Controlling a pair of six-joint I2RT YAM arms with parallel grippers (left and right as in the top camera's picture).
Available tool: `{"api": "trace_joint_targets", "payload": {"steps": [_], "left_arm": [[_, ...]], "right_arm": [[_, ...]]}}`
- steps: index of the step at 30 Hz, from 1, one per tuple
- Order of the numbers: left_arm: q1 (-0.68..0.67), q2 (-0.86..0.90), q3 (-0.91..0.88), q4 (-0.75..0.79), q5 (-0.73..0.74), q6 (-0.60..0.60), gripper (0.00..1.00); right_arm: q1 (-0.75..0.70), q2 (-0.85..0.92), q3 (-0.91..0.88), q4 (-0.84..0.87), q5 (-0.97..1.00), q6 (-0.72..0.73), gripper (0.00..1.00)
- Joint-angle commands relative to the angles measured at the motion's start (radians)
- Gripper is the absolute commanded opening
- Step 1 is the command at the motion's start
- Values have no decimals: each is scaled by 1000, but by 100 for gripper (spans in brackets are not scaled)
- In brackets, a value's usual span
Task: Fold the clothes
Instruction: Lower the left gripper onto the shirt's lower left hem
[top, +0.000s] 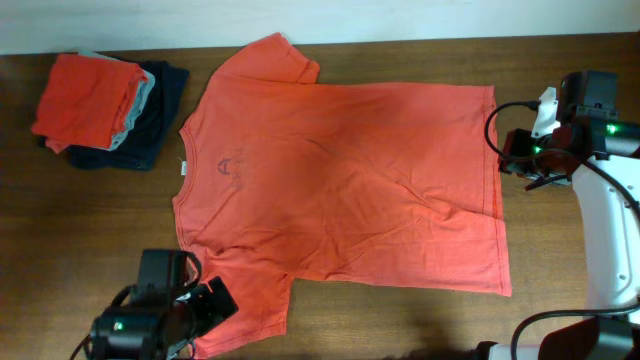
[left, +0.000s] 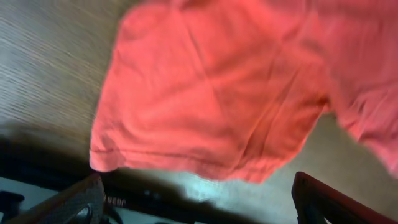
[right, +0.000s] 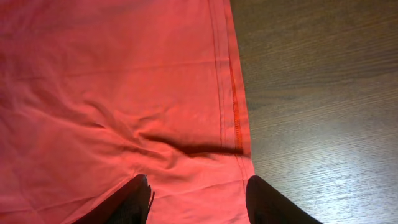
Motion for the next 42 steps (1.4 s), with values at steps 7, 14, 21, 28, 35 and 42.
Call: {"api": "trace_joint_targets", "payload": {"steps": [7, 14, 21, 28, 35, 42], "left_arm": [[-6, 32, -44, 4, -39, -105, 77], [-13, 98, -44, 26, -26, -48, 77], [-140, 176, -40, 162, 22, -1, 74], [-377, 305, -32, 187, 10, 20, 71], [-639, 363, 3, 275, -60, 36, 71], [-735, 416, 4, 282, -116, 37, 70]], "right_arm": [[-4, 2, 15, -4, -17, 0, 55], [-4, 2, 15, -7, -43, -8, 55], [-4, 2, 15, -7, -43, -8, 55], [-4, 2, 15, -7, -43, -8, 55], [-4, 2, 15, -5, -43, -7, 55], [-4, 2, 15, -3, -43, -8, 56]]}}
